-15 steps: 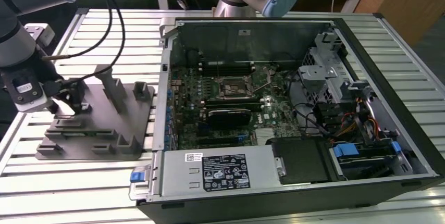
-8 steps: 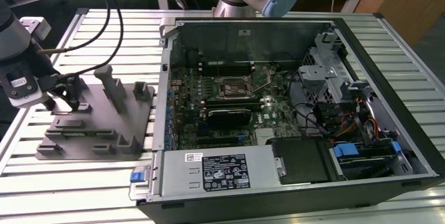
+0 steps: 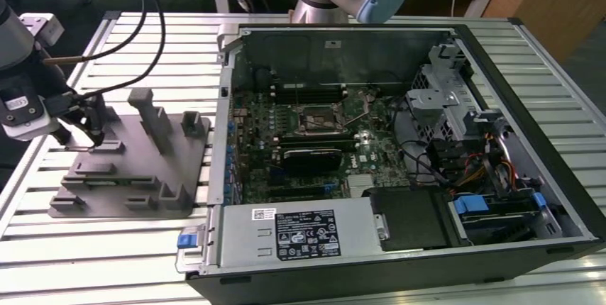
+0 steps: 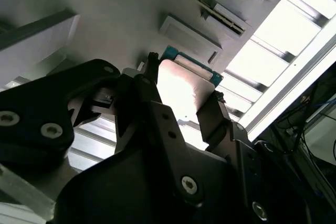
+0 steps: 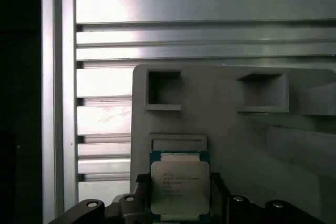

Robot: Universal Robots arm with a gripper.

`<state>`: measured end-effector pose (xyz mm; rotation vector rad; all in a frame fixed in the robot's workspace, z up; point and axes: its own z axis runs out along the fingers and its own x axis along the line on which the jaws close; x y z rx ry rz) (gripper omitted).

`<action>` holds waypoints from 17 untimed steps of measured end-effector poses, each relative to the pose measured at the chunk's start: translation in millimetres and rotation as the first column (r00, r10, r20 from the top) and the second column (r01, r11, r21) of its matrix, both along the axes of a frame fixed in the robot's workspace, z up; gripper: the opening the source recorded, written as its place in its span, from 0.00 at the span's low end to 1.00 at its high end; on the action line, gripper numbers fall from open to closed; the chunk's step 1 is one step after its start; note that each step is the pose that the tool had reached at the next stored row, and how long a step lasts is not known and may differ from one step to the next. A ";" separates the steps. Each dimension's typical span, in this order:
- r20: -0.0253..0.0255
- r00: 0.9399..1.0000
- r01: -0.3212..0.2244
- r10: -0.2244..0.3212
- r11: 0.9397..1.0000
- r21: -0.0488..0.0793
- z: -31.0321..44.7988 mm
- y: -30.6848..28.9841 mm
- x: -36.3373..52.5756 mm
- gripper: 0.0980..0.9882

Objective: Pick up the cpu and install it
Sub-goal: 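Pick up the cpu and move it towards the insertion slot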

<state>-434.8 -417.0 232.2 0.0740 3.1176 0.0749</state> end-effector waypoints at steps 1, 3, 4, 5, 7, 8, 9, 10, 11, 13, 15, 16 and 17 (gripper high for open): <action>0.000 1.000 0.000 0.000 1.000 0.000 1.8 0.0 0.0 0.50; 0.000 1.000 0.000 0.000 1.000 0.000 5.4 0.0 0.0 0.50; 0.000 1.000 0.000 0.000 1.000 0.000 7.2 0.0 0.0 0.50; 0.000 1.000 0.000 0.000 1.000 0.000 8.9 0.0 0.0 0.50; 0.000 1.000 0.000 0.000 1.000 0.000 12.5 0.0 0.0 0.50; 0.000 1.000 0.000 0.000 1.000 0.000 14.2 0.0 0.0 0.50; 0.000 1.000 0.000 0.000 1.000 0.000 16.0 0.0 0.0 0.50; 0.000 1.000 0.000 0.000 1.000 0.000 17.8 0.0 0.0 0.50; 0.000 1.000 0.000 0.000 1.000 0.000 19.7 0.0 0.0 0.50; 0.000 1.000 0.000 0.000 1.000 0.000 23.8 0.0 0.0 0.50; 0.000 1.000 0.000 0.000 1.000 0.000 28.0 0.0 0.0 0.50; 0.000 1.000 0.000 0.000 1.000 0.000 30.1 0.0 0.0 0.50; 0.000 1.000 0.000 0.000 1.000 0.000 32.1 0.0 0.0 0.50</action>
